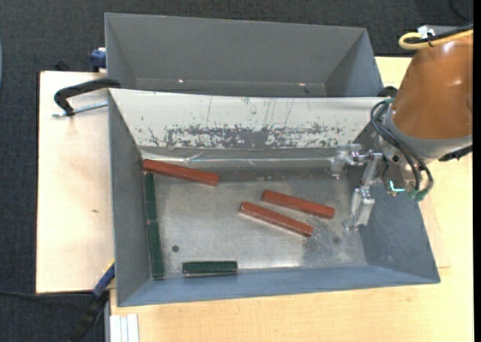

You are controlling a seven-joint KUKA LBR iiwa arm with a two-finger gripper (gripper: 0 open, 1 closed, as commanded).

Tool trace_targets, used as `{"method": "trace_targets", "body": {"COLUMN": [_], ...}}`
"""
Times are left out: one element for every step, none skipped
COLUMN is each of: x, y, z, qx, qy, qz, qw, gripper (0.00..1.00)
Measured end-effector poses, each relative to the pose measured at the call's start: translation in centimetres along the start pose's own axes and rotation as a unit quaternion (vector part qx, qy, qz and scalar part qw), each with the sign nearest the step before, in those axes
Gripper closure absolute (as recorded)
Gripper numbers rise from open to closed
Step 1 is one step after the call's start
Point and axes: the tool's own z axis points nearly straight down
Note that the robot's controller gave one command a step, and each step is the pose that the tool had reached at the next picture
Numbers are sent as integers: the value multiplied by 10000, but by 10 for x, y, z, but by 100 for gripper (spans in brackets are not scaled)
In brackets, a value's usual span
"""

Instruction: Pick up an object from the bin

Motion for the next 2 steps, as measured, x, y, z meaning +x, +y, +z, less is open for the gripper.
{"method": "trace_targets", "body": {"x": [-2,-10], "y": [0,3], "z": [-4,21], "qx": [6,13], "qy": [-46,-72], "qz": [-9,-364], "qw": [10000,9993], "gripper": [0,0]}}
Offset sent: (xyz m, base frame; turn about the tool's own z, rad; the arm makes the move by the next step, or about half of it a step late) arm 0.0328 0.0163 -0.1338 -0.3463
